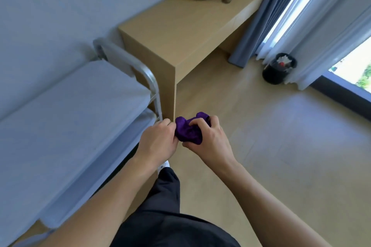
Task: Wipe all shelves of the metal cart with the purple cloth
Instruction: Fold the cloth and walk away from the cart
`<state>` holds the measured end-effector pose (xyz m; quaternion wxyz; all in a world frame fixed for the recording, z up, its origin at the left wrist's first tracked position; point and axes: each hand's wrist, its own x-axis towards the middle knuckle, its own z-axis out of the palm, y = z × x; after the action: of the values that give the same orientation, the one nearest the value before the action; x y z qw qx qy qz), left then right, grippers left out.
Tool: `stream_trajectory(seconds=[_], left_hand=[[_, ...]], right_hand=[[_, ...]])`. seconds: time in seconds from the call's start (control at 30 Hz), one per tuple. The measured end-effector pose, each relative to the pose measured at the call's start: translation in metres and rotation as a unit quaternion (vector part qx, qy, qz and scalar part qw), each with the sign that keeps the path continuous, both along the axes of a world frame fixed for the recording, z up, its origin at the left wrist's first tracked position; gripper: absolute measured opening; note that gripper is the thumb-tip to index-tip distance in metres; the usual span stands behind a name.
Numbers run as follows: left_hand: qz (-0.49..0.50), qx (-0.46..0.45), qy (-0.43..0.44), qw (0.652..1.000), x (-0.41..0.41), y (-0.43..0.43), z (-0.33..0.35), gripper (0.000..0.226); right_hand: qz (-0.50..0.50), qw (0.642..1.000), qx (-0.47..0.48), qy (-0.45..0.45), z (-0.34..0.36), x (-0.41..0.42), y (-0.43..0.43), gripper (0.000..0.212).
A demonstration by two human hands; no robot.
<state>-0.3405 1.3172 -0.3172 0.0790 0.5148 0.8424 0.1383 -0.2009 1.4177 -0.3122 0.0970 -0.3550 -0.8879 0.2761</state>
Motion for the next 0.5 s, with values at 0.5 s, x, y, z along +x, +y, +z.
stream_trajectory(seconds=[0.5], left_hand=[[0.09, 0.09, -0.259, 0.957, -0.188, 0.18, 0.025, 0.023]], right_hand=[[0.029, 0.999, -0.01, 0.028, 0.021, -0.209, 0.191, 0.066]])
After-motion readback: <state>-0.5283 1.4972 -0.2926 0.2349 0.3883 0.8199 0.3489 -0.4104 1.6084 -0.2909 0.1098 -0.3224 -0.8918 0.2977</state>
